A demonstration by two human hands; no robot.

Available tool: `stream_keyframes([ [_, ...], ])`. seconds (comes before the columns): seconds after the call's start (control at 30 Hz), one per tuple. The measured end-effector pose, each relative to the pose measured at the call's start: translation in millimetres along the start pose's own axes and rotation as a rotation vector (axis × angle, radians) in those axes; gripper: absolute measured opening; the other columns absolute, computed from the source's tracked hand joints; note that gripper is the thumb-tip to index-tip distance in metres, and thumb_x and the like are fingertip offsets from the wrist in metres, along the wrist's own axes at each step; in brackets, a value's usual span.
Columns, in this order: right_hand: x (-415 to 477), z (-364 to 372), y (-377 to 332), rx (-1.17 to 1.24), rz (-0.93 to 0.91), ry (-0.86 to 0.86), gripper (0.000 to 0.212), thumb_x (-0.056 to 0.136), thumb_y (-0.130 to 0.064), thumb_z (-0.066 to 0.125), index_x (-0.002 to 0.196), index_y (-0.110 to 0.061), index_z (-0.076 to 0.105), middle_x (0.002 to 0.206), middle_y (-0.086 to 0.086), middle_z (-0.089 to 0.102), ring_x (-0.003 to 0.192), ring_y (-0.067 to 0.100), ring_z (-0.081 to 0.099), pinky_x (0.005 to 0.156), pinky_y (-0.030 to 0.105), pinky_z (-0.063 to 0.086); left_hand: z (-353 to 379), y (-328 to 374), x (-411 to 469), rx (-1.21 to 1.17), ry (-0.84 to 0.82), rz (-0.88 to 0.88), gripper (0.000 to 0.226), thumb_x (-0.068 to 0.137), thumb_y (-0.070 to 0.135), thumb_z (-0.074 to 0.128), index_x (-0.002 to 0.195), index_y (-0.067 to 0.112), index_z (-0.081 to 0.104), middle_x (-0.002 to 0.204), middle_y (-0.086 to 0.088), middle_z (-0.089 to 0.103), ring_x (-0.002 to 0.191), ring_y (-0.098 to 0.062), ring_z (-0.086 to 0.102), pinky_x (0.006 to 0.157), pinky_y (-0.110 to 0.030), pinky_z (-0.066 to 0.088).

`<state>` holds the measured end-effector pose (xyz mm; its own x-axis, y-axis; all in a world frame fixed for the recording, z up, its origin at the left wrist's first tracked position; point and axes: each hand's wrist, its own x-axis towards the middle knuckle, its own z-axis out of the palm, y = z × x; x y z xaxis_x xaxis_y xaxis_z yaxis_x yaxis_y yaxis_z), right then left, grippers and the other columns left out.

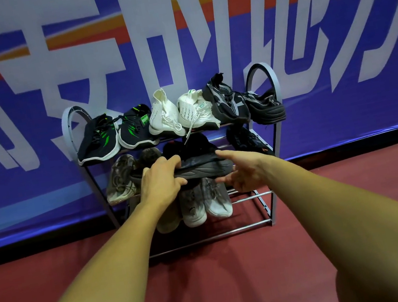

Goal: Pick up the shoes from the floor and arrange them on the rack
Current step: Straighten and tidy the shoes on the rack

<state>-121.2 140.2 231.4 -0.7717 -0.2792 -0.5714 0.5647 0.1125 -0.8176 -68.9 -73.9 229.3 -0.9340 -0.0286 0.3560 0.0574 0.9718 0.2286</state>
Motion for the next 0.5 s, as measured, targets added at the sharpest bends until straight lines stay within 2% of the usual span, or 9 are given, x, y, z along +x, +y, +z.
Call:
stream_keyframes([
  [0.1, 3.7, 8.5, 1.3, 0.025, -0.008, 0.055, 0.036, 0.088, -0.049, 0.065, 0.099, -0.015, 0.058, 0.102, 0.009, 0.064, 0.043, 0.007, 0.044, 0.041, 0.017, 0.033, 0.4, 5.8, -0.4, -0.01, -0.001, 0.07, 0.034, 0.079, 0.039, 0.078, 0.1, 0.023, 0.057, 0.093, 0.003, 0.054, 0.089, -0.029, 0.057, 0.085, -0.038, 0.041],
  [0.17, 5.0, 9.7, 0.7, 0.105, -0.051, 0.12, 0.023, 0.091, -0.036, 0.063, 0.085, -0.015, 0.055, 0.089, 0.009, 0.06, 0.032, 0.004, 0.037, 0.036, 0.012, 0.026, -0.4, 7.7, 0.3, -0.047, -0.042, 0.085, 0.035, 0.078, 0.043, 0.078, 0.101, 0.024, 0.059, 0.088, 0.005, 0.054, 0.087, -0.026, 0.057, 0.077, -0.035, 0.041],
  [0.27, 2.6, 8.9, -0.3, 0.133, -0.142, 0.209, 0.019, 0.093, -0.02, 0.057, 0.076, -0.014, 0.05, 0.072, 0.009, 0.052, 0.026, 0.004, 0.032, 0.034, 0.01, 0.023, 0.2, 6.7, 0.3, -0.138, -0.151, 0.06, 0.026, 0.086, 0.054, 0.065, 0.092, 0.029, 0.064, 0.073, 0.009, 0.057, 0.077, -0.02, 0.059, 0.067, -0.033, 0.045],
  [0.3, -0.1, 8.8, 0.2, 0.147, -0.163, 0.229, 0.018, 0.093, -0.016, 0.055, 0.076, -0.013, 0.049, 0.069, 0.008, 0.049, 0.024, 0.004, 0.032, 0.031, 0.011, 0.024, 0.7, 5.3, 0.2, -0.158, -0.179, 0.049, 0.024, 0.09, 0.054, 0.058, 0.093, 0.031, 0.065, 0.075, 0.008, 0.061, 0.079, -0.02, 0.061, 0.069, -0.034, 0.048],
  [0.37, -4.7, 9.3, 1.1, 0.171, -0.188, 0.262, 0.018, 0.092, -0.01, 0.051, 0.075, -0.011, 0.048, 0.067, 0.006, 0.045, 0.024, 0.005, 0.031, 0.029, 0.011, 0.024, 4.1, 0.1, 1.2, -0.149, -0.216, 0.005, 0.021, 0.097, 0.044, 0.049, 0.108, 0.032, 0.063, 0.096, 0.0, 0.068, 0.092, -0.027, 0.063, 0.081, -0.04, 0.052],
  [0.43, -5.8, 8.5, 1.0, 0.184, -0.193, 0.274, 0.018, 0.09, -0.006, 0.05, 0.073, -0.012, 0.047, 0.066, 0.006, 0.043, 0.032, 0.006, 0.03, 0.03, 0.01, 0.022, 7.7, -7.1, 2.4, -0.088, -0.271, -0.067, 0.032, 0.097, 0.032, 0.049, 0.129, 0.029, 0.051, 0.114, -0.007, 0.064, 0.103, -0.032, 0.06, 0.089, -0.045, 0.051],
  [0.5, -5.4, 7.9, -0.1, 0.183, -0.185, 0.279, 0.019, 0.089, -0.005, 0.049, 0.071, -0.013, 0.046, 0.065, 0.004, 0.041, 0.04, 0.008, 0.028, 0.031, 0.01, 0.021, 10.7, -15.6, 3.1, -0.035, -0.329, -0.127, 0.043, 0.096, 0.034, 0.053, 0.137, 0.025, 0.045, 0.124, -0.011, 0.055, 0.109, -0.033, 0.058, 0.093, -0.047, 0.049],
])
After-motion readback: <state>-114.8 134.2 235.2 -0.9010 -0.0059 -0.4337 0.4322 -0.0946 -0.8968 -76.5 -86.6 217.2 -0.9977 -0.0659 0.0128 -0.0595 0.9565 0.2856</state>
